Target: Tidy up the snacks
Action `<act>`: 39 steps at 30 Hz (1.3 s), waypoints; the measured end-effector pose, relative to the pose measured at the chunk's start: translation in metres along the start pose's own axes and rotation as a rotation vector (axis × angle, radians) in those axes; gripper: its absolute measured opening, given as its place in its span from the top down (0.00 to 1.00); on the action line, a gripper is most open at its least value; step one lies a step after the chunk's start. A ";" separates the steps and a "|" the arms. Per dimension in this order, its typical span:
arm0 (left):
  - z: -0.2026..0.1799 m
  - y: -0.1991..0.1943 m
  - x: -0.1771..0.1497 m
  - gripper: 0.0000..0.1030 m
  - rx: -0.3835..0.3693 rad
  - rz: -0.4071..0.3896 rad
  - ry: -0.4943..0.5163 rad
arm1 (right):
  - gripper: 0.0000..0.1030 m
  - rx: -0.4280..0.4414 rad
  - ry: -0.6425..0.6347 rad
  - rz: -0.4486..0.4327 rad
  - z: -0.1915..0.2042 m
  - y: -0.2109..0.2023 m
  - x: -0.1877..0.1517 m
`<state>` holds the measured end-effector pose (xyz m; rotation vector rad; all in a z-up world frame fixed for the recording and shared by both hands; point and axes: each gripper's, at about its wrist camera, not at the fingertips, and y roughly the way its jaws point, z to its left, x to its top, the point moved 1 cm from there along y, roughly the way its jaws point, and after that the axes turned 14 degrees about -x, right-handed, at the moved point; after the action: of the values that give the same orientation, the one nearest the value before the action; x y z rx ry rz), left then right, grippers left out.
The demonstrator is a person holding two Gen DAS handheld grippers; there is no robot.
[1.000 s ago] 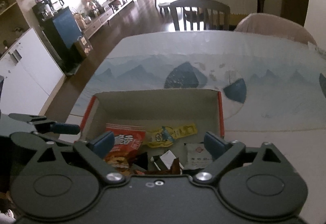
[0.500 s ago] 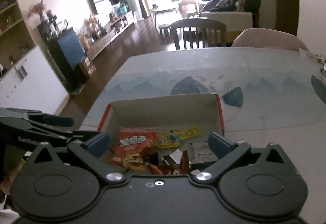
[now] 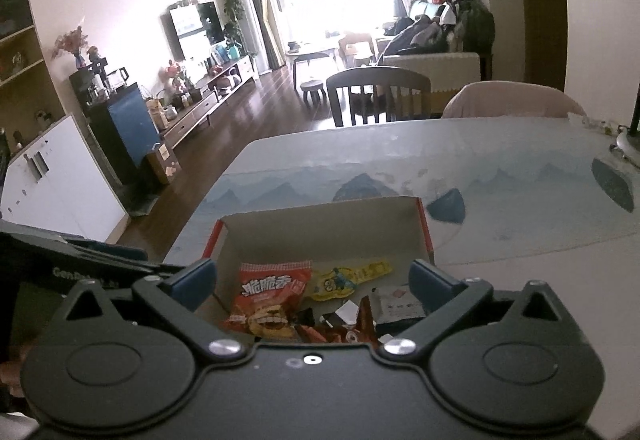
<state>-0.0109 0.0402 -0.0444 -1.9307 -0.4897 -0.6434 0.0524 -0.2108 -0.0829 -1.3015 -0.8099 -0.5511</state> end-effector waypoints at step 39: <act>-0.042 0.009 -0.002 0.02 0.098 -0.015 -0.027 | 0.00 0.037 -0.015 0.060 -0.034 0.002 0.002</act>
<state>-0.0167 -0.0015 -0.0371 -1.8468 -0.5433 -0.5932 0.0624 -0.2434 -0.0843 -1.2936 -0.7876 -0.4774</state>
